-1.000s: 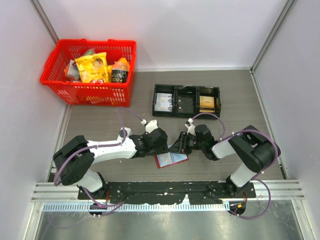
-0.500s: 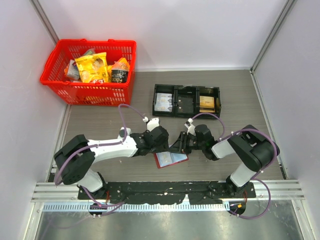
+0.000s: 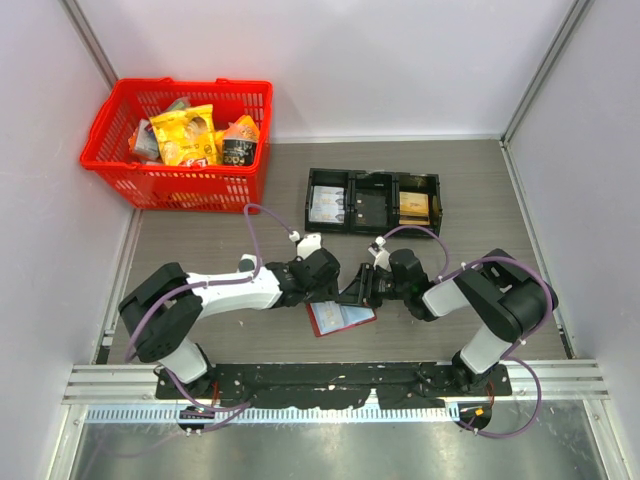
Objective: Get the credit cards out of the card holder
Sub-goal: Remove the credit card from the card holder.
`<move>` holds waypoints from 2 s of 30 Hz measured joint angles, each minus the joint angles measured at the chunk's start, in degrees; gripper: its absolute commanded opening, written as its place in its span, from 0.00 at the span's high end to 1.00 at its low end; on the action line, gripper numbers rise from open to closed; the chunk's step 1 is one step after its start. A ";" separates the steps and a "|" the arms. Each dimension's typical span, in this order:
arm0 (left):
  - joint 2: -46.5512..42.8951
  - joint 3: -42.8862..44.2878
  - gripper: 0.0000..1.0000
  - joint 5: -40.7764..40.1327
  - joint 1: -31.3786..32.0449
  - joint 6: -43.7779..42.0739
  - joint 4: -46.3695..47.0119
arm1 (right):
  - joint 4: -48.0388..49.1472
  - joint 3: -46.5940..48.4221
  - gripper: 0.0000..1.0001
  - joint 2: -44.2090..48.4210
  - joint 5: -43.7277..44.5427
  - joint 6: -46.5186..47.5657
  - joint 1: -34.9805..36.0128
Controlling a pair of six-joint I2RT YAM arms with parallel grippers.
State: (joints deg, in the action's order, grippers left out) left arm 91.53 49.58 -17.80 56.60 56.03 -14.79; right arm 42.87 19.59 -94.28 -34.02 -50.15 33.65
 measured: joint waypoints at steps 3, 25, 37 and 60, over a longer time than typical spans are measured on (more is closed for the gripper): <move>0.00 0.02 0.36 0.59 -0.07 0.04 0.00 | 0.00 0.00 0.63 0.00 -0.02 0.00 0.00; -2.86 2.14 0.55 6.25 0.39 -0.79 -2.16 | 0.48 0.00 0.63 -0.37 -0.59 -0.17 0.00; -6.97 -1.75 0.56 8.66 0.39 2.64 -0.72 | 3.82 -0.90 0.63 -1.66 -1.31 -1.75 -0.31; -9.35 0.09 0.18 6.45 2.80 4.94 -2.36 | 4.63 -1.84 0.66 -1.57 -0.63 -2.80 -0.76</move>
State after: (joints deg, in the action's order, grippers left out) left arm 82.17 49.67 -11.35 59.40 60.97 -17.15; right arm 47.51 17.76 -95.85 -34.65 -52.95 32.88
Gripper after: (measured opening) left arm 0.820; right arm 0.347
